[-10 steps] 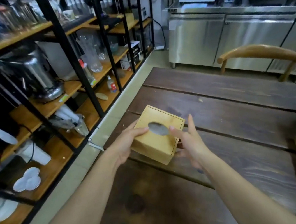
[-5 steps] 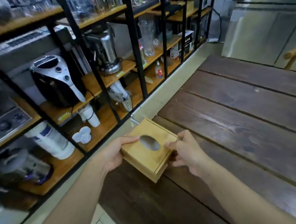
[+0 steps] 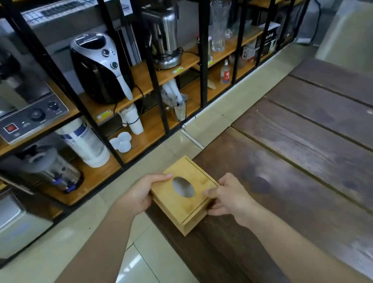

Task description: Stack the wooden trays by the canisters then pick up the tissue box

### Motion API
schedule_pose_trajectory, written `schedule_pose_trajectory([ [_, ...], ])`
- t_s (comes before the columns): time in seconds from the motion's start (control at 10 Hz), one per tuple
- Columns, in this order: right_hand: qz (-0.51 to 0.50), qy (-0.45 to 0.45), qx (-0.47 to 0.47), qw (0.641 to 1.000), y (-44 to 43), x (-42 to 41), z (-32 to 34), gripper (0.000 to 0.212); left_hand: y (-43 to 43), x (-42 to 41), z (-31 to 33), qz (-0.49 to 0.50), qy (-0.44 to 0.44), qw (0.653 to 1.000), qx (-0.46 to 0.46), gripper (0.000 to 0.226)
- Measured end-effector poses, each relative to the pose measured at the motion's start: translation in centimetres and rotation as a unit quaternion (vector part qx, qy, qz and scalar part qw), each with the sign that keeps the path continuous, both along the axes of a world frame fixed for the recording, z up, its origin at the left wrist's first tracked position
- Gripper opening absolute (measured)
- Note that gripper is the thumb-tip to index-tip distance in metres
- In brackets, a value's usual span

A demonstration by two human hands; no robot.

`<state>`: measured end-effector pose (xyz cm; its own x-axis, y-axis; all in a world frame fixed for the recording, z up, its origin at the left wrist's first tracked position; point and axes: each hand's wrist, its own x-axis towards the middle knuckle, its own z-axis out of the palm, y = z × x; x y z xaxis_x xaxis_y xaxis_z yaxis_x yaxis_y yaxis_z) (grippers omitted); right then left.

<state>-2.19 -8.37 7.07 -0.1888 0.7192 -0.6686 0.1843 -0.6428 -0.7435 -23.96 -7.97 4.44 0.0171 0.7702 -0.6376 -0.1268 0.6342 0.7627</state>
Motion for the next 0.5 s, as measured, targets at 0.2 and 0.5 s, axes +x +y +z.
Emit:
schedule_pose_trajectory([
  [0.2,0.029,-0.022,0.017,0.999,-0.3,0.1,0.0,0.040,-0.4,-0.7,-0.9,-0.039,0.029,0.998,0.028,0.034],
  [0.5,0.141,-0.154,0.089,0.974,-0.2,1.0,0.7,0.043,2.9,-1.8,2.7,-0.298,0.218,0.929,0.002,0.053],
])
